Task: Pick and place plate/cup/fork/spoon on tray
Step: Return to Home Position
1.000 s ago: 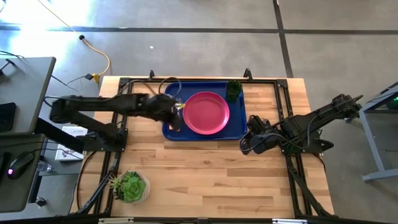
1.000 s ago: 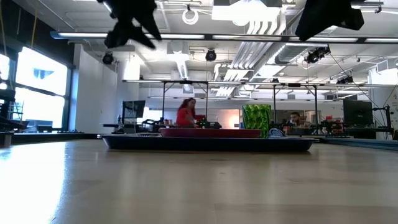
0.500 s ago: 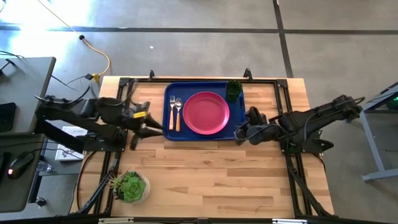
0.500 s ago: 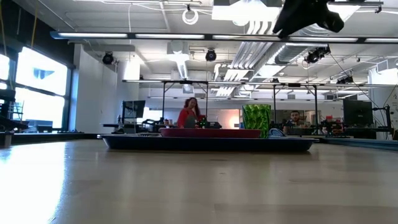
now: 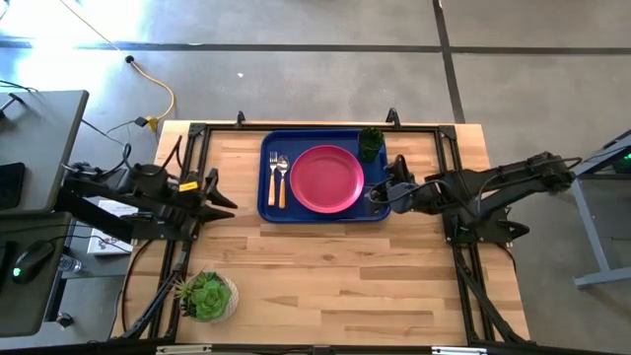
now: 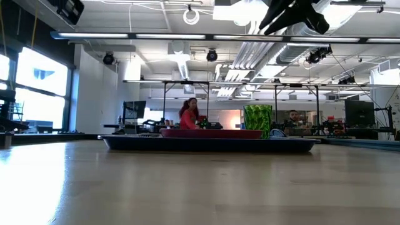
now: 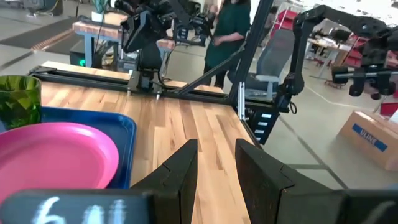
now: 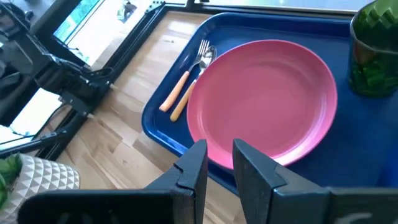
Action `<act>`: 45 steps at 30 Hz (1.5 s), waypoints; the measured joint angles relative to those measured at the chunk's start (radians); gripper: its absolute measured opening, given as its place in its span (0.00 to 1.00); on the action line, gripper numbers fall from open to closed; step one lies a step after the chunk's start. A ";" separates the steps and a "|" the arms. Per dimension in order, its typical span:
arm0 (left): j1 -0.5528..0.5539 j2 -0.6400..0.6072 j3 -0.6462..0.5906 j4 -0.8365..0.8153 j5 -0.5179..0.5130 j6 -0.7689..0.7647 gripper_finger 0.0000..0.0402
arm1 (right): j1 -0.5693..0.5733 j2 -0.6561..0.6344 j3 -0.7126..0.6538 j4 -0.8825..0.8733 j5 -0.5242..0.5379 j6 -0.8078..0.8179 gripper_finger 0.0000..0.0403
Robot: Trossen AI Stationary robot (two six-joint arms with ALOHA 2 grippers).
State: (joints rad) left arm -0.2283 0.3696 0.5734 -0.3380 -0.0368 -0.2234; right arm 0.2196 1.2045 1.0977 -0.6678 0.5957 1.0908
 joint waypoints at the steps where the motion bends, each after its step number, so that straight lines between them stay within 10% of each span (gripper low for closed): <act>1: 0.000 -0.023 -0.021 0.007 0.000 0.000 0.24 | -0.005 0.000 0.000 0.000 0.000 0.000 0.16; 30: 0.000 -0.366 -0.416 0.108 0.009 -0.022 0.24 | -0.025 -0.015 0.000 0.051 -0.003 -0.075 0.16; 45: 0.000 -0.365 -0.497 0.185 -0.022 -0.129 0.24 | -0.026 -0.325 0.000 0.014 0.010 -0.450 0.16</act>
State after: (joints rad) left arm -0.2283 0.0041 0.0767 -0.1527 -0.0592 -0.3520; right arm 0.1939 0.8791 1.0977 -0.6539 0.6054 0.6408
